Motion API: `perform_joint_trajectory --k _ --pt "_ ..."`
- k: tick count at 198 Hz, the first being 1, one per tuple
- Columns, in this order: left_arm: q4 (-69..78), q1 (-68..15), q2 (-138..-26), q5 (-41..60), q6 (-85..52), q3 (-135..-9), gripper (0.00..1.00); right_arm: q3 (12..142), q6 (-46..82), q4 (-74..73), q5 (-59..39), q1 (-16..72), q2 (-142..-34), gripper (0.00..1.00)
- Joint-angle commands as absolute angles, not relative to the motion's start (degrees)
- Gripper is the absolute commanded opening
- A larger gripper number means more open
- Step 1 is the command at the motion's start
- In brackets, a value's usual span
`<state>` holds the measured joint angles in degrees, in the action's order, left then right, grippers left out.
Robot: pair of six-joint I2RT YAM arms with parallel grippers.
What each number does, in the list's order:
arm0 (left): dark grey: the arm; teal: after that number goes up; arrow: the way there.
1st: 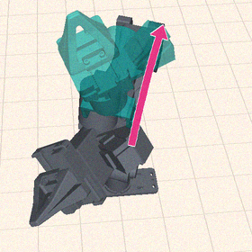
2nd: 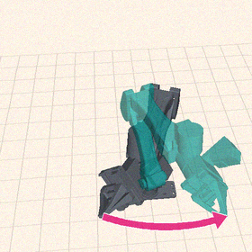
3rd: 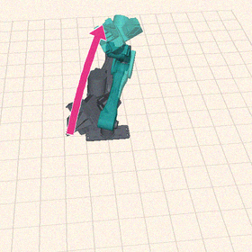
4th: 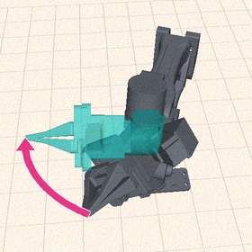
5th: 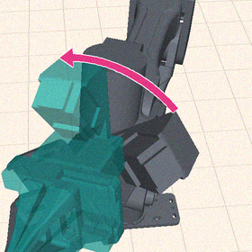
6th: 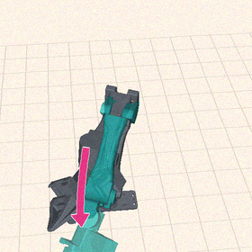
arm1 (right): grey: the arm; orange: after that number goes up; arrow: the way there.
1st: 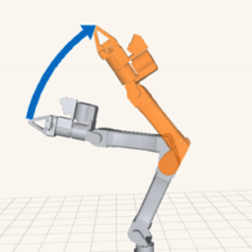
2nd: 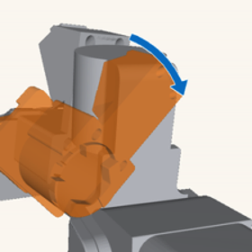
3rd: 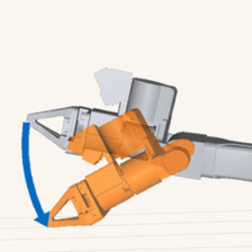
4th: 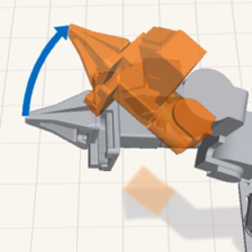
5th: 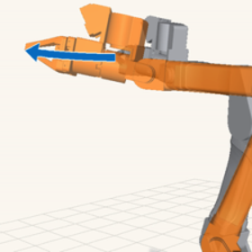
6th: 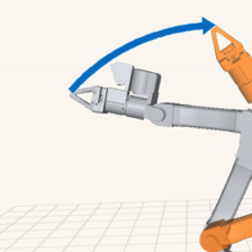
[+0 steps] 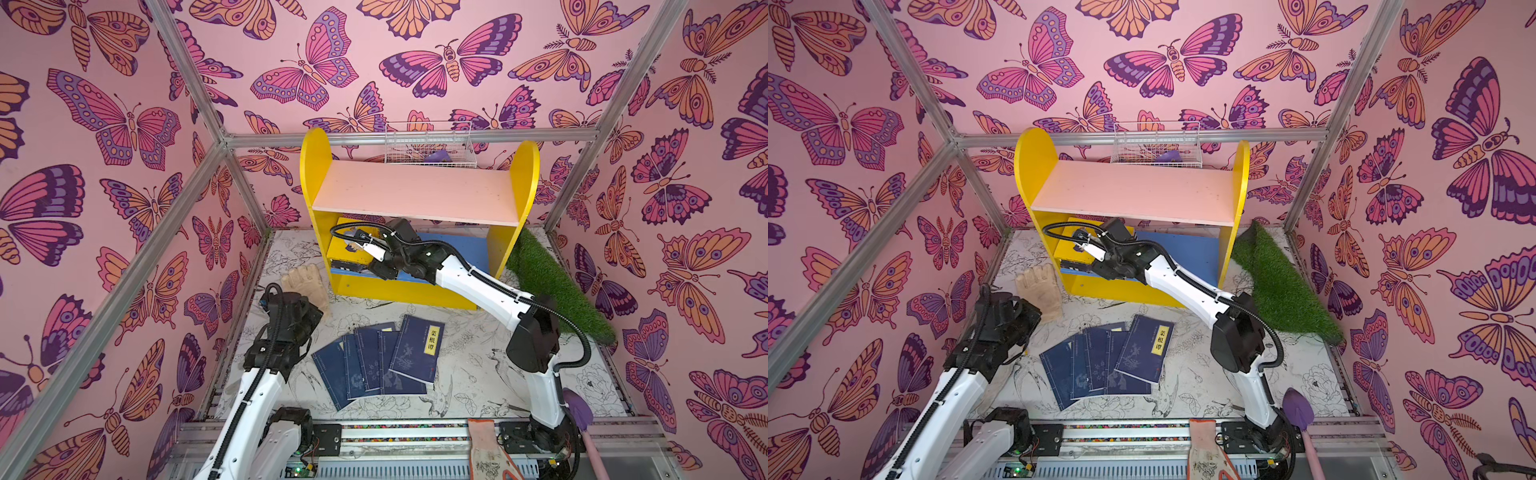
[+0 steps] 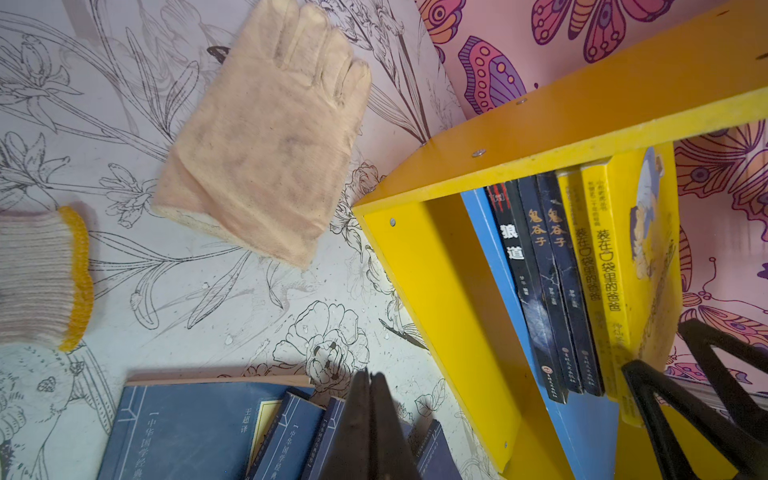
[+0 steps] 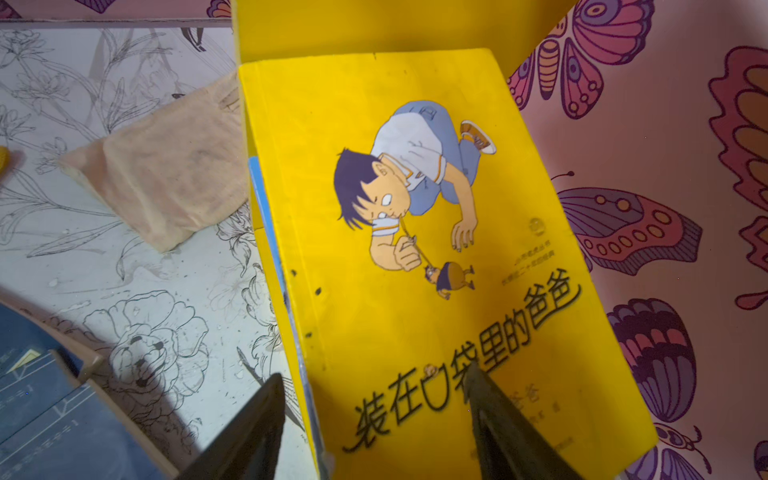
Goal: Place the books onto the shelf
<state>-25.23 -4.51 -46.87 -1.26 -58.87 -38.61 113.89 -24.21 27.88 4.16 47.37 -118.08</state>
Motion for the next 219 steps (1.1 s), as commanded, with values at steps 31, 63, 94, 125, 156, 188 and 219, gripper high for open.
perform_joint_trajectory --k 31,63,94,125,156,188,219 --pt "-24.0 -4.3 -46.6 -0.4 -59.5 -37.2 0.0 110.5 -23.7 26.5 4.0 47.6 -115.2 0.7" --pt "-23.9 -4.5 -46.5 0.0 -59.7 -37.1 0.0 113.0 -23.7 27.3 5.6 47.1 -117.5 0.7" --pt "-23.9 -4.7 -46.4 0.1 -59.8 -36.7 0.0 116.6 -23.7 28.6 6.5 46.5 -120.1 0.7" --pt "-23.9 -4.7 -46.3 0.0 -59.9 -36.7 0.0 119.5 -23.1 29.7 6.9 46.0 -122.2 0.7" --pt "-23.9 -4.8 -46.2 -0.1 -59.8 -36.7 0.0 121.9 -23.2 31.0 6.3 45.9 -123.5 0.7" --pt "-23.9 -4.8 -46.5 -0.2 -59.8 -36.6 0.0 120.5 -22.5 29.9 5.0 46.1 -122.1 0.7" --pt "-23.9 -4.8 -46.9 -0.3 -59.5 -36.7 0.0 117.1 -21.8 27.7 4.8 46.1 -118.6 0.7"
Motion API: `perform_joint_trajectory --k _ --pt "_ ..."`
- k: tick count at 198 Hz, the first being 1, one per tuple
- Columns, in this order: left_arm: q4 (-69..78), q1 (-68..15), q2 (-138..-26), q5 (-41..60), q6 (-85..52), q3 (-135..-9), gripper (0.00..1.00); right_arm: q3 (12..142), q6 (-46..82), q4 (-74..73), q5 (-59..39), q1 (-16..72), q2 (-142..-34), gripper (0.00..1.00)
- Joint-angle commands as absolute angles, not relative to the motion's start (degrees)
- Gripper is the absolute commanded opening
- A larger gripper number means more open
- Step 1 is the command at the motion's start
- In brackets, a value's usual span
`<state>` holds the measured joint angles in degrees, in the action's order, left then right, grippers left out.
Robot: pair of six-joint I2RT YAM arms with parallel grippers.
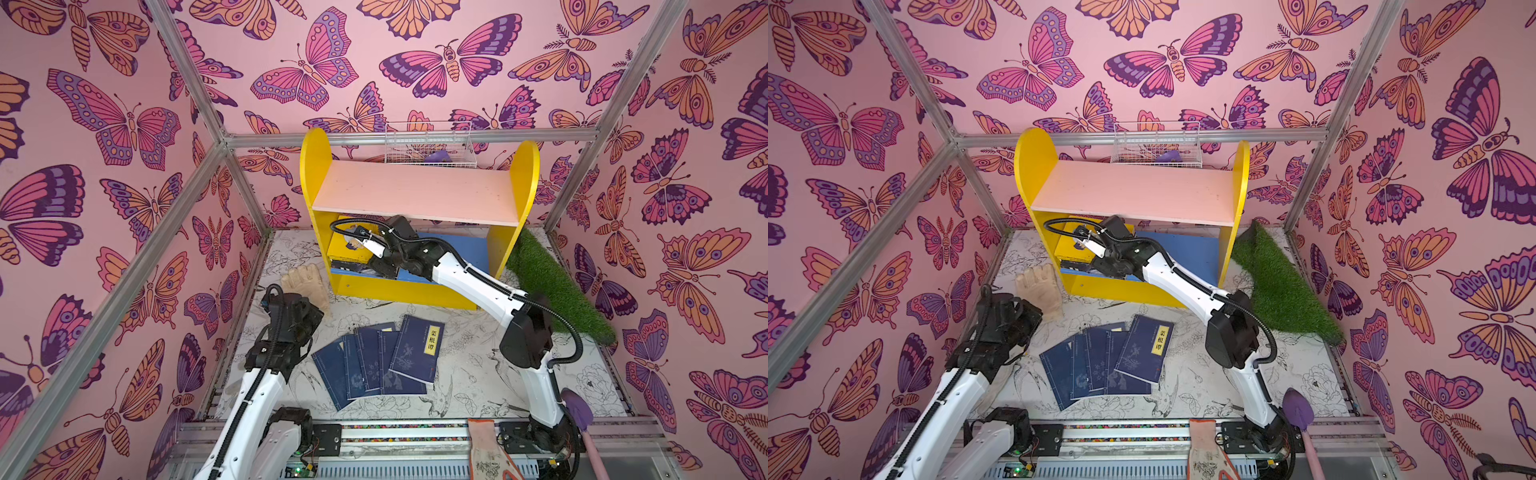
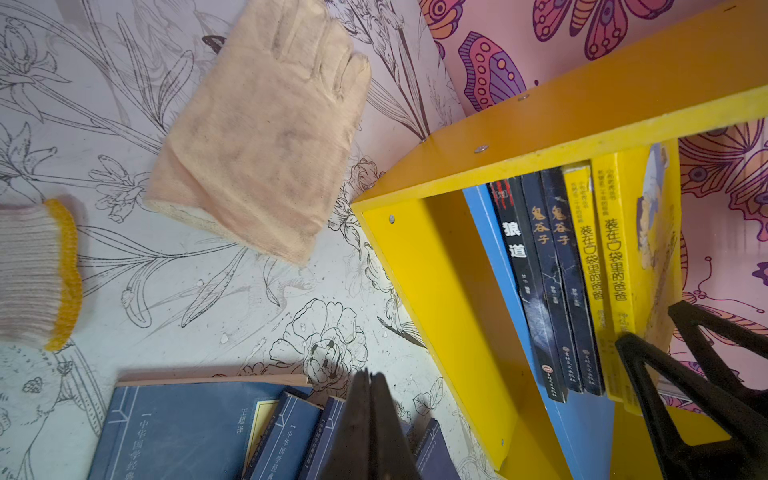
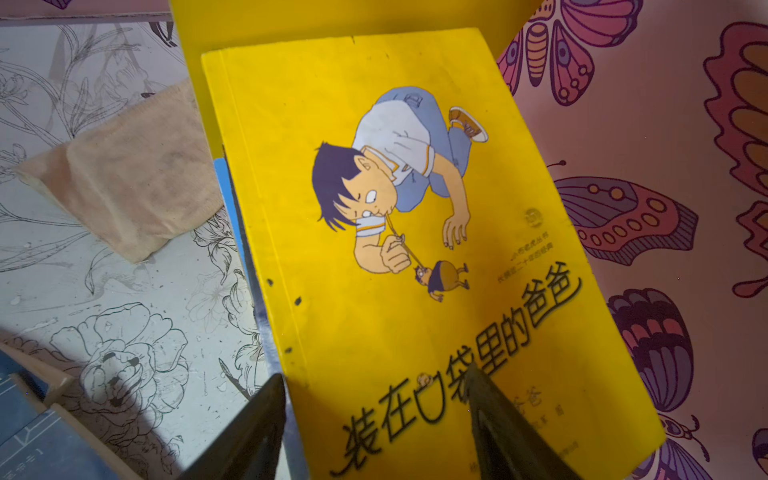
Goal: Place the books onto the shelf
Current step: 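Open the right gripper and withdraw both grippers toward the navy books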
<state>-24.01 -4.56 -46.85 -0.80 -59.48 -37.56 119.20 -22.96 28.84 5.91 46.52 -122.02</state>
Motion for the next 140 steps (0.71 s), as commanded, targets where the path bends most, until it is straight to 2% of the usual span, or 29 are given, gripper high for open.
perform_joint_trajectory --k 1,42,68,83,111,140 --pt "-23.9 -4.8 -46.9 -0.3 -59.5 -36.7 0.0 116.9 -21.8 27.7 4.8 46.2 -118.4 0.7" --pt "-23.8 -5.4 -47.4 1.0 -56.7 -36.6 0.0 103.4 -14.6 22.1 5.3 46.2 -105.2 0.71" --pt "-23.7 -7.2 -48.3 3.9 -54.0 -35.8 0.02 85.3 -5.0 17.0 3.2 46.2 -93.3 0.72" --pt "-23.3 -11.1 -49.8 4.0 -51.5 -35.4 0.02 74.6 1.3 15.6 2.1 46.1 -86.4 0.72" --pt "-21.5 -22.2 -54.8 0.9 -44.8 -35.4 0.21 57.9 6.0 18.0 -2.1 46.1 -79.3 0.72" --pt "-18.7 -26.9 -59.3 -0.2 -43.8 -34.8 0.3 48.3 10.1 19.8 4.5 44.7 -73.7 0.73"
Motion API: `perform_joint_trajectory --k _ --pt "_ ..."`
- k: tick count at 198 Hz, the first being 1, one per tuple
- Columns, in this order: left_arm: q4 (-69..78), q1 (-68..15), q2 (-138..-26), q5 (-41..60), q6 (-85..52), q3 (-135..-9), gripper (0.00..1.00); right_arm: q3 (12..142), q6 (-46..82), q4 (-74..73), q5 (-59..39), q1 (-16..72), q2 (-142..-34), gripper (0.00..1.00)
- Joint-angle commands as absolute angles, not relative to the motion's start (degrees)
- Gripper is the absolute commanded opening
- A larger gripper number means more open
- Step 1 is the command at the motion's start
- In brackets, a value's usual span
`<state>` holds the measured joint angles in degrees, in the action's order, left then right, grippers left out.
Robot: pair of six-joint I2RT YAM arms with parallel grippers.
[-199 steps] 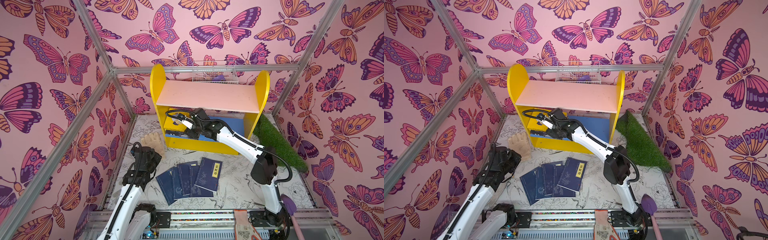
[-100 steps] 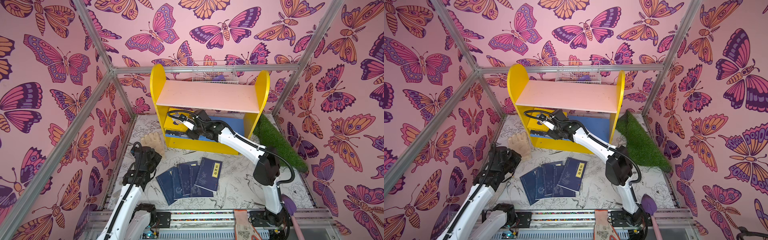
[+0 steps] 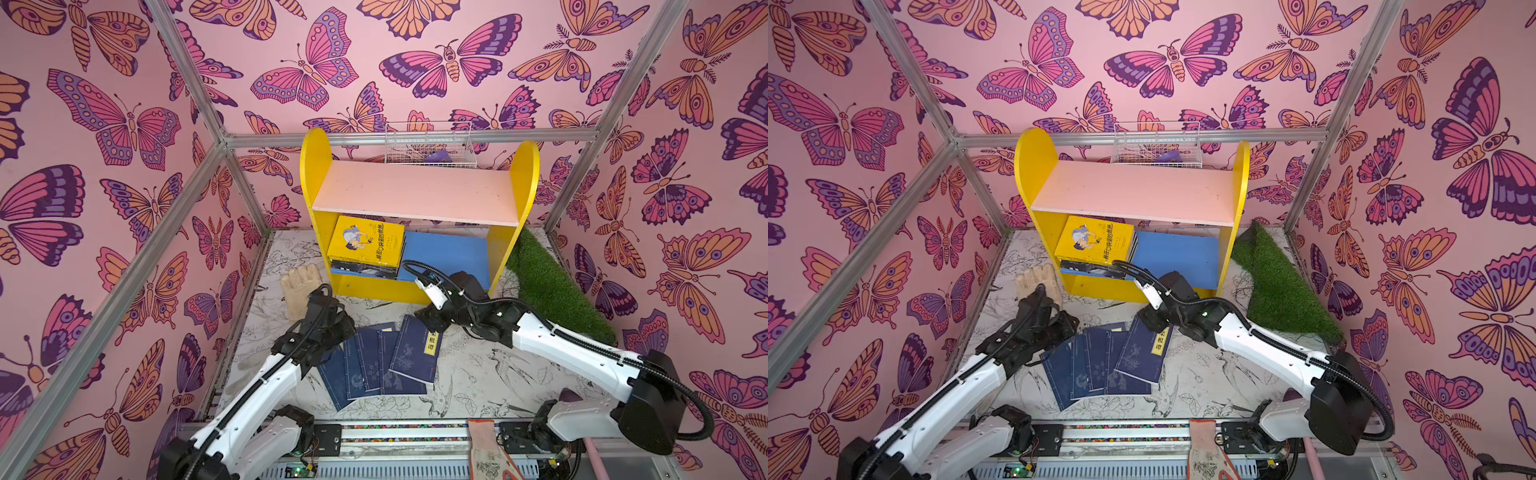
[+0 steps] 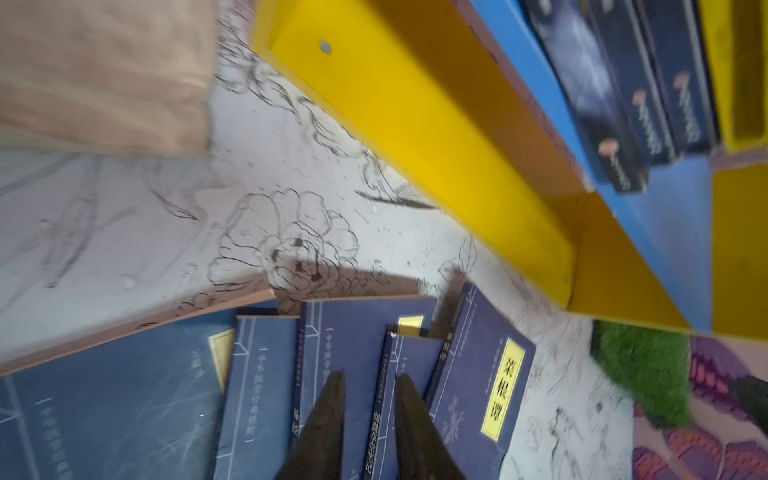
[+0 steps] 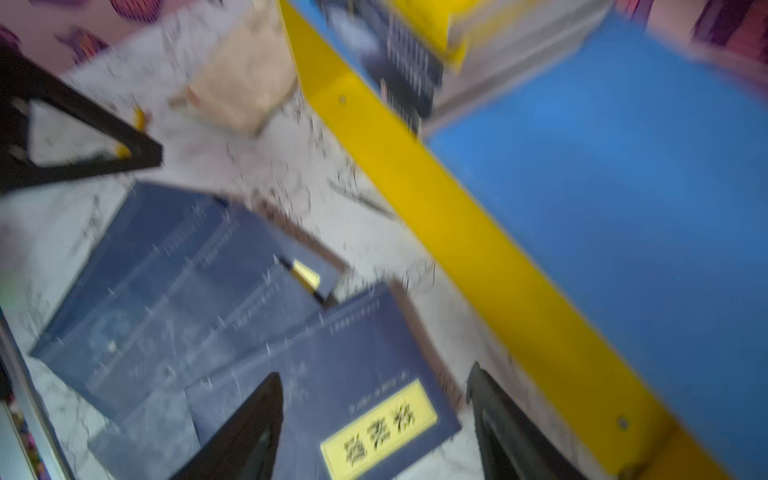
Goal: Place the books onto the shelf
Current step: 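Open the right gripper and withdraw both grippers toward the navy books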
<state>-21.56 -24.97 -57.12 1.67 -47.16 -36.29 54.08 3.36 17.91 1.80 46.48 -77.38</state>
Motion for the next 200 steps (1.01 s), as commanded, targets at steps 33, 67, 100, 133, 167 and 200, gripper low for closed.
perform_joint_trajectory --k 33,67,100,133,167,200 --pt "-13.6 -26.9 -60.1 -2.2 -48.8 -33.2 0.34 46.0 16.7 16.4 -1.5 32.2 -71.6 0.72" --pt "-13.0 -26.9 -63.0 -1.2 -50.3 -34.9 0.37 47.8 18.2 16.8 -3.7 22.1 -75.7 0.71" --pt "-13.1 -28.1 -66.2 0.6 -49.2 -36.4 0.41 50.9 18.9 15.0 -3.7 18.1 -79.8 0.71" --pt "-13.2 -29.2 -69.2 2.5 -46.5 -37.9 0.46 55.1 17.6 14.9 -4.4 15.5 -83.4 0.71" --pt "-13.2 -30.4 -70.9 2.4 -45.4 -39.0 0.49 58.8 15.8 15.2 -4.9 13.7 -85.7 0.71" --pt "-13.1 -31.2 -72.3 2.7 -44.3 -40.4 0.53 62.4 14.0 15.5 -6.1 13.4 -88.3 0.71"
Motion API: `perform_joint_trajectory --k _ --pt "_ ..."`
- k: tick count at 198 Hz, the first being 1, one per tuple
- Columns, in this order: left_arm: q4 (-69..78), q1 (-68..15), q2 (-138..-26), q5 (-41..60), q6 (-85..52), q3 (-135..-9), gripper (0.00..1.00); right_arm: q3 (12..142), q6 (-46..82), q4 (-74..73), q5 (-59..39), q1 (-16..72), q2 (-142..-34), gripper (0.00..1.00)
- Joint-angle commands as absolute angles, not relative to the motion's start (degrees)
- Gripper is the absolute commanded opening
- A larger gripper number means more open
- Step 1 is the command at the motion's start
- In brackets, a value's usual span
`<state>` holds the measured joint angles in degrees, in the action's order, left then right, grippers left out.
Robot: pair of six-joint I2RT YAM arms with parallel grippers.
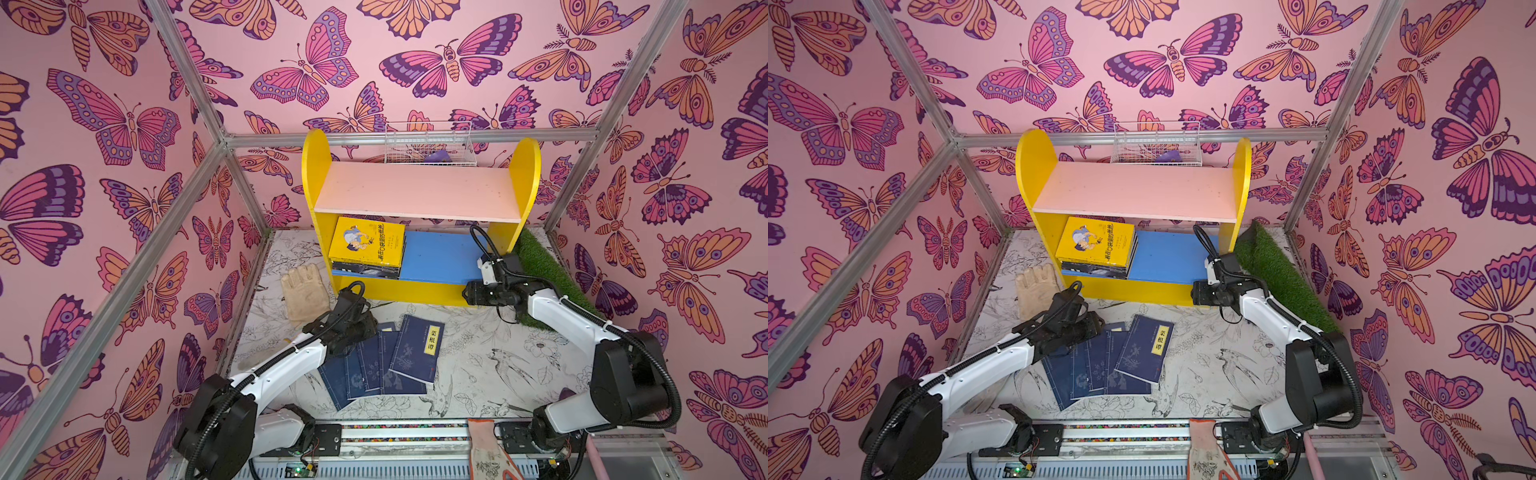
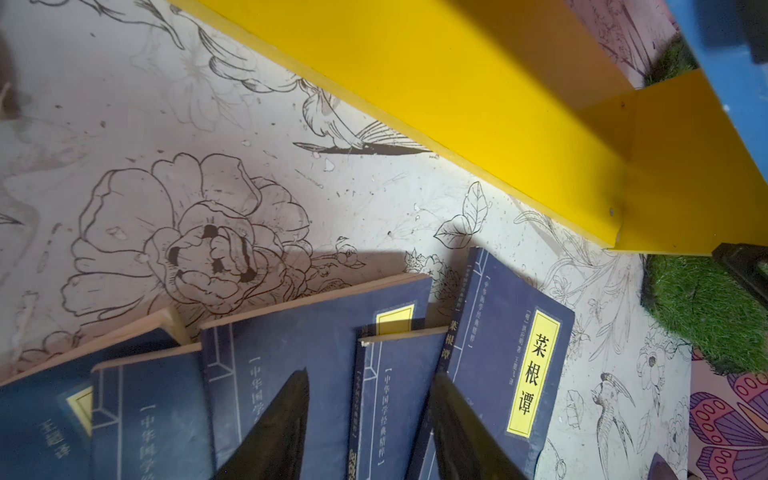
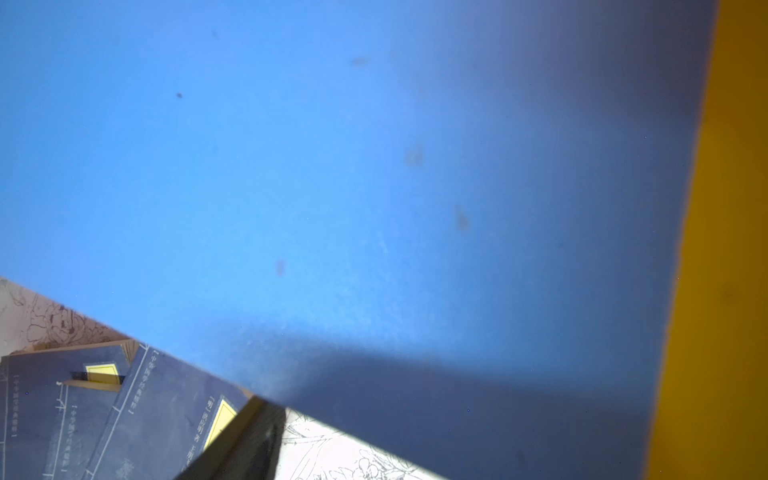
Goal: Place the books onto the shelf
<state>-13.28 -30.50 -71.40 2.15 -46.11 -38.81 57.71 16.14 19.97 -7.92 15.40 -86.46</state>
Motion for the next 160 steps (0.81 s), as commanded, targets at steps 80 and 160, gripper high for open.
perform_joint_trajectory --k 80,160 --pt "-13.6 -32.0 -76.2 5.0 -41.1 -42.2 0.66 70.3 11.3 16.9 -8.4 12.2 -93.4 0.7" --pt "-17.1 -32.7 -75.0 6.2 -37.3 -41.1 0.7 56.2 16.2 10.6 -5.6 16.9 -76.7 0.7"
